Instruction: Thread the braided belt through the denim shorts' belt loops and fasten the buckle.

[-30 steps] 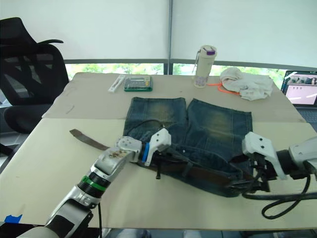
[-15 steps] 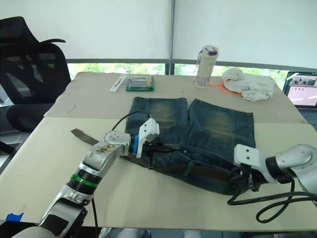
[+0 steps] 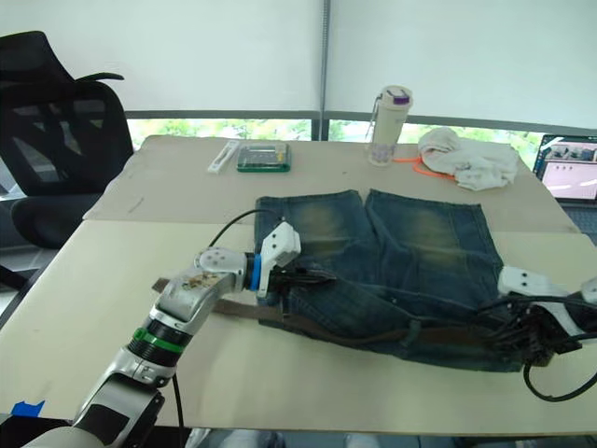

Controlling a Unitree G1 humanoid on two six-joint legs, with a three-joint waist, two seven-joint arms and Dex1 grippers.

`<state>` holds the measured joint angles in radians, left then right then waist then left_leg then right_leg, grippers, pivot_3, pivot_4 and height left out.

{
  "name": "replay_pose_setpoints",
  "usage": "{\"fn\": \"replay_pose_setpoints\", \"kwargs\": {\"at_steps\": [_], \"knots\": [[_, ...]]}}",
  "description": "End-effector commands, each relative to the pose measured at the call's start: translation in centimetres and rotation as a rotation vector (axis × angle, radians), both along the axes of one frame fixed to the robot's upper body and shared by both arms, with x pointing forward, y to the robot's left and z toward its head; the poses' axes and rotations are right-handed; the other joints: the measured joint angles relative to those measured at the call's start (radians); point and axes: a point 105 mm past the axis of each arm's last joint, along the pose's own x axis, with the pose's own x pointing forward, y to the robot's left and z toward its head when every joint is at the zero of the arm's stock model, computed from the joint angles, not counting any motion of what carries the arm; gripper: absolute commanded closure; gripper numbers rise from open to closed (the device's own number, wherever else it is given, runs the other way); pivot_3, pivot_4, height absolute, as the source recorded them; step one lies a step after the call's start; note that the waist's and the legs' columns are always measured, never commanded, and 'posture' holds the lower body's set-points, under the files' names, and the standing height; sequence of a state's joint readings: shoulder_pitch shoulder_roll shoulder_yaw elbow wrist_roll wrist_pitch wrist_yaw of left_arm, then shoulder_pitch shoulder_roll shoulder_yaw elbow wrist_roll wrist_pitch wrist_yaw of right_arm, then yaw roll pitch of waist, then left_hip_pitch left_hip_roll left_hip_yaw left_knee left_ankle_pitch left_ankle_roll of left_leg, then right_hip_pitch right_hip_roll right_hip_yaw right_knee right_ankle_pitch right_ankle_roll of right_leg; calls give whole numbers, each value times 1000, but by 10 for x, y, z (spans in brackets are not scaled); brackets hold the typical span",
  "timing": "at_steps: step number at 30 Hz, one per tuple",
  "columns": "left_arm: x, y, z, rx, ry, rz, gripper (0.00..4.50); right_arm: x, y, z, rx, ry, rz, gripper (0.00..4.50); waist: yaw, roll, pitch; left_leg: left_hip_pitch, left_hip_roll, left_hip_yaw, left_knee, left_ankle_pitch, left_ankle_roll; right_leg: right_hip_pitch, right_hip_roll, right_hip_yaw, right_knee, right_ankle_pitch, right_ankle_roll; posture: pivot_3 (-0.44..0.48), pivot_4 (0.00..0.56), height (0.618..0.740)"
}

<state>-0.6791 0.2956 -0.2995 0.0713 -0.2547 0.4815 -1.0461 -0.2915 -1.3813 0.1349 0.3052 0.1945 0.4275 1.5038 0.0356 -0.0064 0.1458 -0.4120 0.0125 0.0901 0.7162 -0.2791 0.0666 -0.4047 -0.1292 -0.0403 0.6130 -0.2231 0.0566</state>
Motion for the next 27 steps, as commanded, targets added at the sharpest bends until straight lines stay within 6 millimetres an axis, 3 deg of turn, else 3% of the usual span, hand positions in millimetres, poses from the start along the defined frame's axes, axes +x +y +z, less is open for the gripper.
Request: {"fn": "replay_pose_setpoints", "kwargs": {"at_steps": [1,3,8,13,14,15,16,19,20,24,27], "knots": [[-2,-1,8,-19,-32,-7,4500,14,-15,14,-32,-119,6,4453,-1,0,0,0,0,0,0,0,0,0,0,0,0,0,0,0,150,737],[-2,1,8,-21,-31,1,4500,32,-7,27,3,-263,54,4453,-9,0,0,1,0,1,0,0,0,0,0,0,0,0,0,0,150,737],[1,8,21,-91,-49,21,4500,42,9,57,61,-379,129,2554,-15,1,0,1,0,0,-2,1,-2,0,0,0,0,0,0,0,150,737],[-2,21,32,-140,-74,20,4500,35,23,84,100,-406,180,771,-16,2,0,1,1,0,-2,1,-2,0,0,0,0,0,0,0,150,737],[-2,25,33,-141,-77,21,4500,32,30,87,118,-394,198,645,-17,2,0,1,1,0,-2,1,-2,0,0,0,0,0,0,0,150,737],[-3,31,34,-144,-76,21,4500,29,44,91,172,-388,226,137,-19,2,0,1,1,0,-2,1,-2,0,0,0,0,0,0,0,150,737],[-4,38,36,-144,-77,22,4500,28,63,93,236,-395,273,137,-21,2,0,1,1,0,-2,1,-2,0,0,0,0,0,0,0,150,737],[-4,70,38,-118,-83,63,4500,21,154,91,501,-468,440,137,-42,0,1,4,4,0,-5,2,-4,0,2,0,0,1,-1,0,150,737],[-5,76,39,-120,-78,71,4500,18,173,86,554,-473,454,137,-45,-1,1,5,5,-1,-5,2,-5,1,3,0,1,1,-2,0,150,737],[-14,97,41,-122,-58,102,4500,8,234,53,670,-510,530,137,-23,0,1,3,3,-3,-6,3,-6,-1,1,-1,2,0,-2,0,150,737],[-22,107,43,-150,-28,137,4500,16,262,33,684,-543,509,137,-16,-1,2,1,2,-3,-3,2,-4,-1,0,-2,1,1,-2,0,150,737]]}}
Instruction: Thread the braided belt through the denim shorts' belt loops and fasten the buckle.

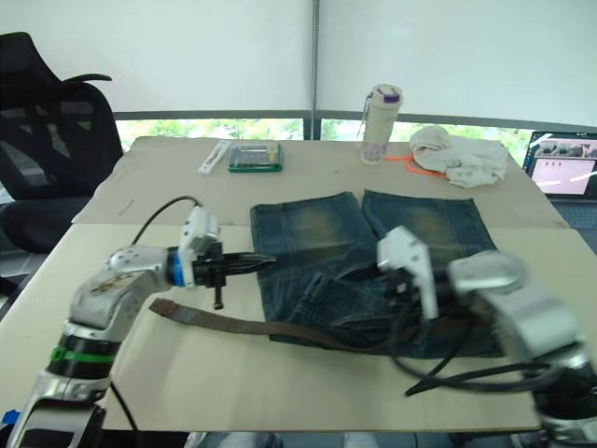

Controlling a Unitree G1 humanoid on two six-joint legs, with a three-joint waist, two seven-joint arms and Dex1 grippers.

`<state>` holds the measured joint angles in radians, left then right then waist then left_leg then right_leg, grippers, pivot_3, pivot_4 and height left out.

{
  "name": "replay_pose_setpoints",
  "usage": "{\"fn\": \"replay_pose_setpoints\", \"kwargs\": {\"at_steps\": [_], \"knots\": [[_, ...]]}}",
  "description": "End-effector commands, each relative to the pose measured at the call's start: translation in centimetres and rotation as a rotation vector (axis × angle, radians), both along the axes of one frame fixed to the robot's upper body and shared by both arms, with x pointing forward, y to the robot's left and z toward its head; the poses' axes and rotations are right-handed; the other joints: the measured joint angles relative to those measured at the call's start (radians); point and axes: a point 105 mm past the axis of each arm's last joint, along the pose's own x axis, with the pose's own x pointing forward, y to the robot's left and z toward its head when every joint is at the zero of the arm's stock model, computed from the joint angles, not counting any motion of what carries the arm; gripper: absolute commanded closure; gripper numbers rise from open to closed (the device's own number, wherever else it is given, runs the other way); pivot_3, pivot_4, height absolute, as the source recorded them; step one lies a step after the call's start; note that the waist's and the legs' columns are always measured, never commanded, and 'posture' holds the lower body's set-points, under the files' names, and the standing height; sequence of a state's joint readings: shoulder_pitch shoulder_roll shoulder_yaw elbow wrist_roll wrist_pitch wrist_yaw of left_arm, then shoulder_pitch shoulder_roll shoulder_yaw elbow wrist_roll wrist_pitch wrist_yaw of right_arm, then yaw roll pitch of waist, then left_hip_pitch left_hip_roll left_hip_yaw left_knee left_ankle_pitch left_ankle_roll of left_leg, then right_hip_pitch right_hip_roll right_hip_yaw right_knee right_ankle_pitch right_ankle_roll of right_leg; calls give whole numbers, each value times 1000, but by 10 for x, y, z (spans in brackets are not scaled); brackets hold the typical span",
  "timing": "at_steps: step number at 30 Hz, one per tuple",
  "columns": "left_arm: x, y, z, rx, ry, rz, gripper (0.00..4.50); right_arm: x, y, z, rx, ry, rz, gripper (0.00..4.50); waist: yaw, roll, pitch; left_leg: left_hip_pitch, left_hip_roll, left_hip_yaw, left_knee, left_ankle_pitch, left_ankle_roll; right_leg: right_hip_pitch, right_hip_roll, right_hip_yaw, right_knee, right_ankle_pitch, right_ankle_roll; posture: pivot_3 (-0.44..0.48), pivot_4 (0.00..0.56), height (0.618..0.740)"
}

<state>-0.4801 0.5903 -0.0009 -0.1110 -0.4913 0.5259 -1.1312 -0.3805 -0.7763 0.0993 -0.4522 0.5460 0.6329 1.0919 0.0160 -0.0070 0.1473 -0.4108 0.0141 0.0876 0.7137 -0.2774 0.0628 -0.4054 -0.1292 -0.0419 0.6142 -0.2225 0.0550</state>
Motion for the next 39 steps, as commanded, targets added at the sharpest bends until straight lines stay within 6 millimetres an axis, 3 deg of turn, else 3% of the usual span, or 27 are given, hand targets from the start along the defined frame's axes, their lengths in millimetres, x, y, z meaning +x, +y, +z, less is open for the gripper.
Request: {"fn": "replay_pose_setpoints", "kwargs": {"at_steps": [1,5,8,11,15,21,27,30,33,36,39], "knots": [[-11,1,15,-49,-28,-3,4500,7,21,-12,-24,-78,-32,137,6,0,0,-1,-1,0,1,-1,1,0,0,0,0,0,0,0,150,737],[-17,4,12,-36,-16,43,4500,11,47,-43,-109,-108,-1,137,2,0,0,-2,-2,0,2,-1,1,0,0,0,0,0,0,0,150,737],[-17,4,16,-41,-34,66,4500,19,53,-62,-216,-186,-20,137,-1,0,0,-1,-1,0,1,1,-1,-1,2,0,1,0,1,0,150,737],[-14,5,16,-42,-32,81,4500,19,55,-64,-219,-208,0,895,-3,0,0,-1,-1,0,0,1,-2,-1,3,0,0,0,0,0,150,737],[-13,8,13,-38,-33,101,4500,14,61,-52,-129,-180,-2,2314,-5,0,0,0,0,0,-1,1,-2,0,4,0,0,0,0,0,150,737],[-6,9,12,-70,-36,131,4500,31,44,-26,26,-109,-162,4411,-3,0,0,0,0,0,-1,1,-2,0,4,0,0,0,0,0,150,737],[2,10,17,-104,-45,156,4500,57,5,-10,83,-99,-391,4460,-4,0,0,0,0,0,-1,1,-2,0,4,0,0,0,0,0,150,737],[2,8,20,-123,-41,153,4500,63,-29,2,118,-72,-497,4460,-2,0,0,0,0,0,-1,1,-2,0,4,0,0,0,0,0,150,737],[2,7,18,-140,-18,160,4500,62,-60,0,46,-79,-551,4460,-1,0,0,0,0,0,-1,1,-1,1,4,0,0,0,0,0,150,737],[4,6,13,-154,14,181,4500,54,-72,-9,-31,-71,-547,4460,-4,0,0,1,0,0,-2,1,-1,1,4,1,-1,0,0,0,150,737],[8,0,7,-184,70,235,4500,49,-69,-14,-8,-41,-571,4460,-6,0,0,1,0,1,-3,1,-1,1,4,1,-1,0,0,0,150,737]]}}
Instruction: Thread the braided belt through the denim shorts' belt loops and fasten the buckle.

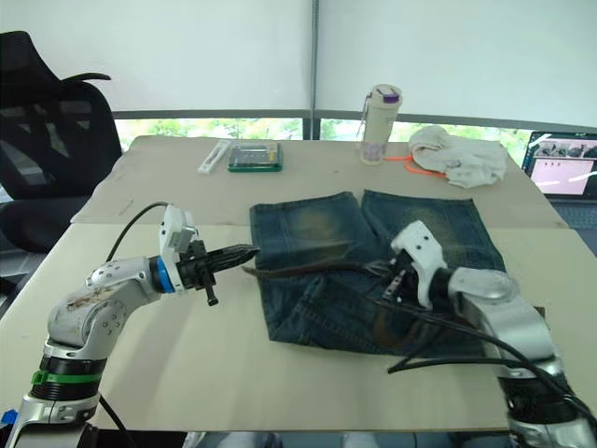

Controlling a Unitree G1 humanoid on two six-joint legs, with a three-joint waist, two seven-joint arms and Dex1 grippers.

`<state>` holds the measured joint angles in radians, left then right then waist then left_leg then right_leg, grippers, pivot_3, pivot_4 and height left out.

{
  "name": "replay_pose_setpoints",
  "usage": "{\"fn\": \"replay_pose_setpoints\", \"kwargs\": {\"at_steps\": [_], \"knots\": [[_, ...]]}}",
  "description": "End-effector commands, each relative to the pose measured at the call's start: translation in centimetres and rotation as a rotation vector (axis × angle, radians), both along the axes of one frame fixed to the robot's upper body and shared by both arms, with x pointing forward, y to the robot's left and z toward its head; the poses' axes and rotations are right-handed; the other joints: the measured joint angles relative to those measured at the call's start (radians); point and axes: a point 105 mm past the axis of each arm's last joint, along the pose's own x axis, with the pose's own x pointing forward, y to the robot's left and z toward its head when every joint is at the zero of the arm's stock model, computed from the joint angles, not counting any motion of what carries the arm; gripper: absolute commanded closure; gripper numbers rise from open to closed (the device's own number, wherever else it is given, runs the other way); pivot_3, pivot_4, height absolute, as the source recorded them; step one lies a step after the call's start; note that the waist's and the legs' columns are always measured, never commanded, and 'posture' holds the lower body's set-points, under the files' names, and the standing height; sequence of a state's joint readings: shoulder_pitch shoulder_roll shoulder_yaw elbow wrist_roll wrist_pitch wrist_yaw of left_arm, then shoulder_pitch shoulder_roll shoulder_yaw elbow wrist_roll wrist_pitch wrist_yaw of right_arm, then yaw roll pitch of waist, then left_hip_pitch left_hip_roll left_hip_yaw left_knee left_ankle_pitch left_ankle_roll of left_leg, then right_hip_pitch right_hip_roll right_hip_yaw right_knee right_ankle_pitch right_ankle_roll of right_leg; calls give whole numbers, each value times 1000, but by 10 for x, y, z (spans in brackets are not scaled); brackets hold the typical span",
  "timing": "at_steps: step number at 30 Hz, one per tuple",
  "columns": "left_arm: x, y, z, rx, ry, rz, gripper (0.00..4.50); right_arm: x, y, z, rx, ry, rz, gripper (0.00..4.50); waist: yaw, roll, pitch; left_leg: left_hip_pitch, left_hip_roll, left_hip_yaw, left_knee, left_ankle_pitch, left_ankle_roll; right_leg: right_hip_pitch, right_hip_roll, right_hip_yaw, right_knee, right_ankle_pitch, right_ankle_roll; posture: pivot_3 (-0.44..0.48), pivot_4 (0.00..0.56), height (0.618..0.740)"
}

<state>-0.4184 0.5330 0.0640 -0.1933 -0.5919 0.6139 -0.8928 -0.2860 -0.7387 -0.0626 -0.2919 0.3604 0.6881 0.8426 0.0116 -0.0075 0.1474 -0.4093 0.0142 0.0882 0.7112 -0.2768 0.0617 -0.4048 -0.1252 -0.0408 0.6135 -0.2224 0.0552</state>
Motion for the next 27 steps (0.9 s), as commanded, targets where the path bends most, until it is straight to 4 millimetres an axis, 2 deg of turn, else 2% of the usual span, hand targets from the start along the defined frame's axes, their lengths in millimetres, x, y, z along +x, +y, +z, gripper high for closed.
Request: {"fn": "replay_pose_setpoints", "kwargs": {"at_steps": [1,3,9,12,16,21,25,27], "knots": [[2,-6,1,-66,50,61,4500,-7,9,10,29,-44,18,4460,-1,0,0,0,0,0,0,0,0,0,0,1,0,0,0,0,150,737],[-2,-15,-4,-117,118,69,4500,-7,10,10,14,-77,13,4460,0,0,0,0,0,0,0,0,0,0,0,1,0,0,0,0,150,737],[-14,-32,-18,-320,390,132,4500,-7,11,19,22,-131,9,2474,2,0,0,0,0,-1,0,0,0,0,-1,1,0,0,0,0,150,737],[-8,-37,-35,-328,501,260,4500,-7,10,25,30,-162,15,1392,4,0,0,0,0,-1,0,-1,1,1,-2,1,0,0,0,0,150,737],[-2,-40,-44,-298,536,374,4500,-17,16,39,103,-168,96,47,2,-1,0,0,-1,-1,0,-1,1,1,-2,1,0,0,0,0,150,737],[11,-31,-37,-345,534,508,4500,-27,18,46,125,-170,151,47,4,-1,0,0,-1,-2,0,-1,1,1,-2,1,-1,0,0,0,150,737],[8,-24,-27,-435,518,488,4500,-24,17,46,110,-193,138,47,2,-1,0,0,-1,-2,0,-1,1,1,-2,1,-1,0,0,0,150,737],[5,-19,-24,-462,519,466,3947,-23,18,47,117,-197,134,0,1,-1,0,0,-1,-1,0,-1,1,1,-2,1,-1,0,0,0,150,737]]}}
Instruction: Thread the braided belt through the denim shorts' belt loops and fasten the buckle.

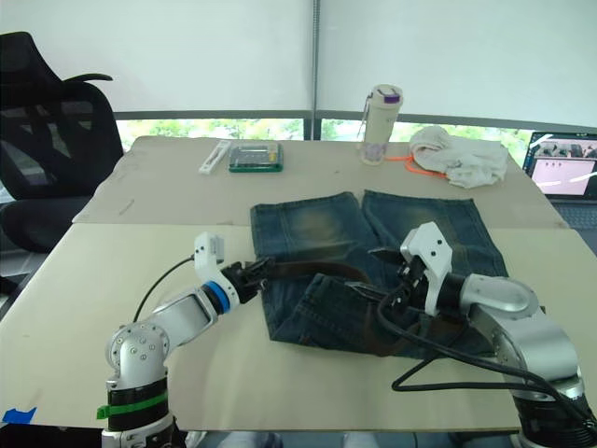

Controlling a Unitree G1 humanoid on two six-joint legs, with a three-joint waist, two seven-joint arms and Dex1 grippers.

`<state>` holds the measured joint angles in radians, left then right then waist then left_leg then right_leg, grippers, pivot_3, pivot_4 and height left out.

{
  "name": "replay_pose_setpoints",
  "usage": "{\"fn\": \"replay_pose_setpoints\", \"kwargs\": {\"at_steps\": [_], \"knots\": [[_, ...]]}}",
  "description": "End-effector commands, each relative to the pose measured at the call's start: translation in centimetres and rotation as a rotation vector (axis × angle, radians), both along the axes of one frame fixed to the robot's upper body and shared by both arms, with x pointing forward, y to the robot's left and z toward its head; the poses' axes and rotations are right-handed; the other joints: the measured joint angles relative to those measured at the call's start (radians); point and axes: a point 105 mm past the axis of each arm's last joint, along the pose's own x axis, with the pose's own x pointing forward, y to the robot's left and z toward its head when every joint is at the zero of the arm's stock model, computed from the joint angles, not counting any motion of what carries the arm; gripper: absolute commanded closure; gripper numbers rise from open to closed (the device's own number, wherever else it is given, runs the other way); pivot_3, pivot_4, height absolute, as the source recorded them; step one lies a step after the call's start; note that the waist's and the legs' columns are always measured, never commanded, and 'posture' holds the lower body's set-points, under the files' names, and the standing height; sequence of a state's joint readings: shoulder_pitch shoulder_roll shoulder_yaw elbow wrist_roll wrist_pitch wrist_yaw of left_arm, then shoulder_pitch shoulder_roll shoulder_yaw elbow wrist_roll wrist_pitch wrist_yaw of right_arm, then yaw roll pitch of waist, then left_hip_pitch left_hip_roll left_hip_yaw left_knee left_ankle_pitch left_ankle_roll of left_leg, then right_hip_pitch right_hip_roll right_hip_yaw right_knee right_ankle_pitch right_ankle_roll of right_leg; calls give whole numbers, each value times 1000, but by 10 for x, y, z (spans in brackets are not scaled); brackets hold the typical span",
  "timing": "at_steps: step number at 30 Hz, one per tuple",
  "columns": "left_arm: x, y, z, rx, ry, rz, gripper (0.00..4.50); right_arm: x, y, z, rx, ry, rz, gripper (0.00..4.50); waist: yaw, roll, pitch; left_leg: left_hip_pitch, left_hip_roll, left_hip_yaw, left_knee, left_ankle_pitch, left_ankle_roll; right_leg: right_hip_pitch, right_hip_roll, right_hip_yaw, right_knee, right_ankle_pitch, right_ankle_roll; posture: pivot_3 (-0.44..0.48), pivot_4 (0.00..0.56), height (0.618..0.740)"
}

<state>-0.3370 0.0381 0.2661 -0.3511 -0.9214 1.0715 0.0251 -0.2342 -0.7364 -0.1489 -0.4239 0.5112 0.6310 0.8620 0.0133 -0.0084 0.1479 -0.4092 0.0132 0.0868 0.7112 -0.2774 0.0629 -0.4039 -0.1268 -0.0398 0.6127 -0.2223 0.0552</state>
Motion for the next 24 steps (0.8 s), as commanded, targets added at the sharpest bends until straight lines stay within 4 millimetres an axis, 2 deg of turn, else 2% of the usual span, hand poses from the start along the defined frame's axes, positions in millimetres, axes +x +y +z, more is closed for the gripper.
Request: {"fn": "replay_pose_setpoints", "kwargs": {"at_steps": [1,6,7,9,11,12,16,19,24], "knots": [[-6,7,19,-69,-74,-20,3687,-1,1,15,6,-77,2,0,0,0,0,0,0,0,0,0,0,0,0,0,0,0,0,0,150,737],[1,11,20,30,-85,21,1965,0,1,16,1,-83,3,0,3,0,0,0,0,0,0,0,0,0,0,0,0,0,0,0,150,737],[6,16,22,181,-152,51,1642,1,1,17,3,-84,4,0,3,0,0,0,-1,0,0,0,0,0,0,0,0,0,0,0,150,737],[8,12,32,499,-377,-24,963,1,2,18,3,-88,3,0,1,-1,1,0,-1,0,0,1,-1,0,0,0,0,0,0,0,150,737],[5,9,29,702,-528,-138,367,1,3,19,5,-84,5,0,-1,-1,0,1,-3,1,-2,1,-2,0,1,0,0,0,-1,0,150,737],[4,11,24,750,-565,-197,49,1,4,19,5,-83,7,0,0,0,0,1,-2,1,-2,1,-2,0,2,0,-1,0,-2,0,150,737],[17,29,2,927,-639,-393,49,3,4,21,5,-81,12,0,2,-1,0,1,0,2,-4,1,-2,-1,1,0,-2,0,-2,0,150,737],[29,29,-4,881,-635,-487,49,3,5,21,-5,-82,19,0,3,-1,0,1,0,2,-4,1,-2,-2,1,-1,-1,0,-2,0,150,737],[53,18,-7,784,-622,-577,49,2,9,22,2,-84,23,0,13,-1,1,-2,0,2,-1,1,-1,-2,1,-2,-1,0,-1,0,150,737]]}}
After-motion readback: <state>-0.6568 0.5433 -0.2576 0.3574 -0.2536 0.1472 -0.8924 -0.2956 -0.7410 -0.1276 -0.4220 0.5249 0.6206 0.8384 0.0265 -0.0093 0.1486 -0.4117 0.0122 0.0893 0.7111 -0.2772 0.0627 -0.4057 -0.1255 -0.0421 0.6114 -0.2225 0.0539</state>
